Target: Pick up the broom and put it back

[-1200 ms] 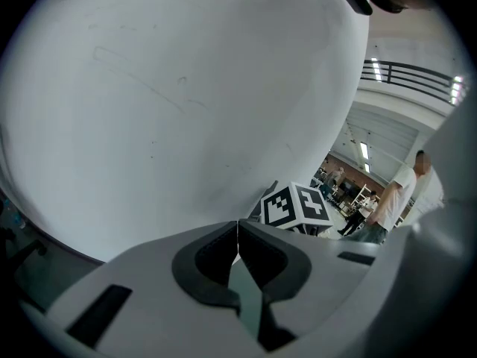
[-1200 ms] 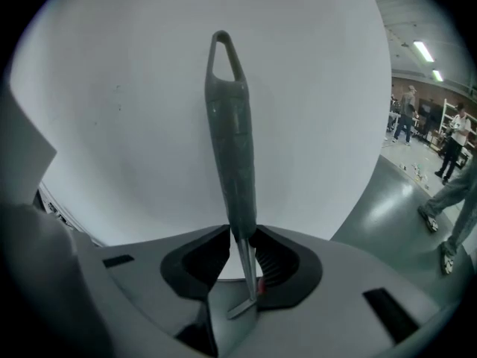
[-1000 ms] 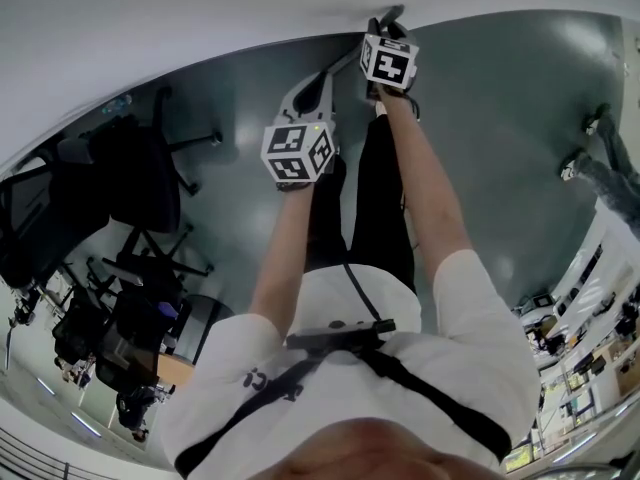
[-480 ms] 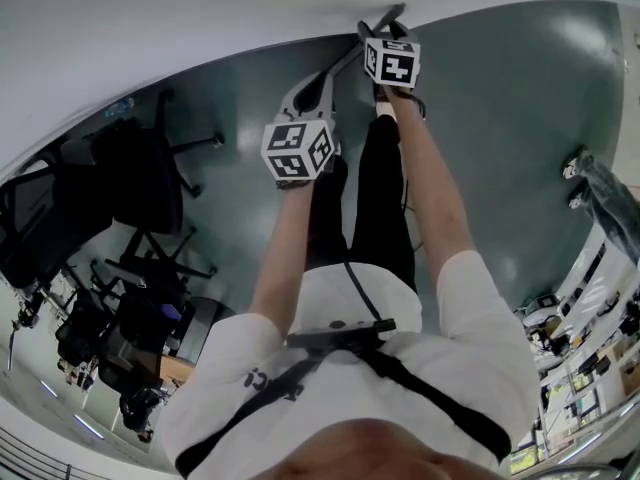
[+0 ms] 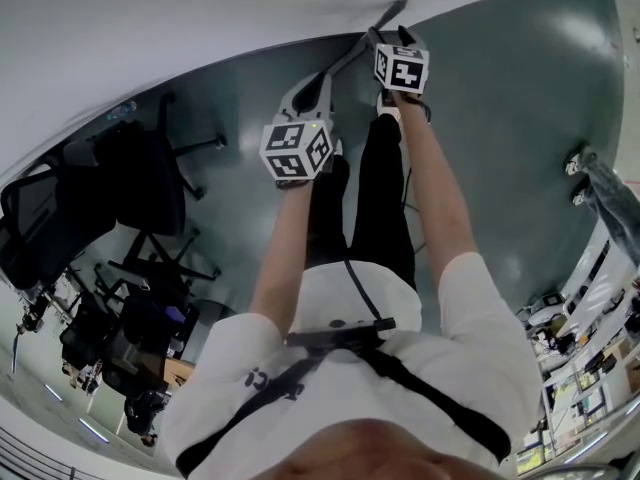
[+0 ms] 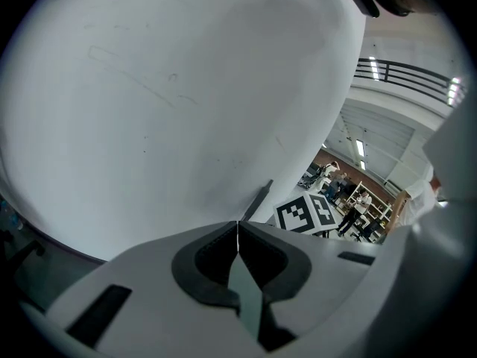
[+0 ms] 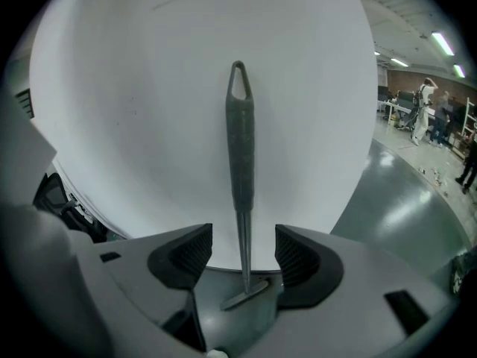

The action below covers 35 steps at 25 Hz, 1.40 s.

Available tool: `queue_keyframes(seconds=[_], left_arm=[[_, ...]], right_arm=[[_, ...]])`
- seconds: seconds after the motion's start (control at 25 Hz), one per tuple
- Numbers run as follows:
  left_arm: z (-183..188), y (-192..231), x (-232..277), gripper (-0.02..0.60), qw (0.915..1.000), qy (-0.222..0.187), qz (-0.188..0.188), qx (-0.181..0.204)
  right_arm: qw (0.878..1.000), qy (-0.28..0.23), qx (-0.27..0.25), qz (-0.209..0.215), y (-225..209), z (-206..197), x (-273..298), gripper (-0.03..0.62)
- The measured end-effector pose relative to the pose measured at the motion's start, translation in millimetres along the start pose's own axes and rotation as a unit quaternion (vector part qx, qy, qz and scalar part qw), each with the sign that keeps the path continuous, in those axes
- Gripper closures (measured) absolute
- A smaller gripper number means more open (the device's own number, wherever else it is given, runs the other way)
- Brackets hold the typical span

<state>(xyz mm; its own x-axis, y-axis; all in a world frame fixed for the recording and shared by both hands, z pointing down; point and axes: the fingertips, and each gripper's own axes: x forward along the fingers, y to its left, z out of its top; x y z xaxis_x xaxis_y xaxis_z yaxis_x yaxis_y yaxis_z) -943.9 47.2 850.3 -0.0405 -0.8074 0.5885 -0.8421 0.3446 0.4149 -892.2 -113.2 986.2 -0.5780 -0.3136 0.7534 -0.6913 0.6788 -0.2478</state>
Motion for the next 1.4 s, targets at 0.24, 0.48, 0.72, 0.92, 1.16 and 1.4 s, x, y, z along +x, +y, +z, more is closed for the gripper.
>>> queue_keyframes(seconds=[0.24, 0.48, 0.72, 0.92, 1.16, 1.4], left_arm=[[5, -5, -11, 0.569, 0.9999, -0.004, -0.004, 0.013], [30, -15, -41, 0.571, 0.9955, -0.045, -0.021, 0.081], [70, -49, -103, 0.571, 0.9920, -0.081, -0.038, 0.089], [110, -91, -145, 0.571, 0.9852, -0.126, -0.053, 0.103], [142, -116, -203, 0.571, 0.9754, -0.172, -0.059, 0.125], [154, -137, -248, 0.569, 0.9650, -0.204, -0.076, 0.146]], right_arm=[[0.999, -0.020, 0.028, 0.003, -12, -9, -42, 0.349], [0.998, -0.054, 0.028, 0.010, 11, -1, -112, 0.349], [0.991, -0.132, -0.025, -0.006, 49, 45, -227, 0.368], [0.977, -0.207, -0.042, -0.012, 67, 89, -316, 0.433], [0.960, -0.273, -0.068, 0.007, 123, 119, -393, 0.485], [0.941, -0.328, -0.084, 0.031, 168, 134, -448, 0.534]])
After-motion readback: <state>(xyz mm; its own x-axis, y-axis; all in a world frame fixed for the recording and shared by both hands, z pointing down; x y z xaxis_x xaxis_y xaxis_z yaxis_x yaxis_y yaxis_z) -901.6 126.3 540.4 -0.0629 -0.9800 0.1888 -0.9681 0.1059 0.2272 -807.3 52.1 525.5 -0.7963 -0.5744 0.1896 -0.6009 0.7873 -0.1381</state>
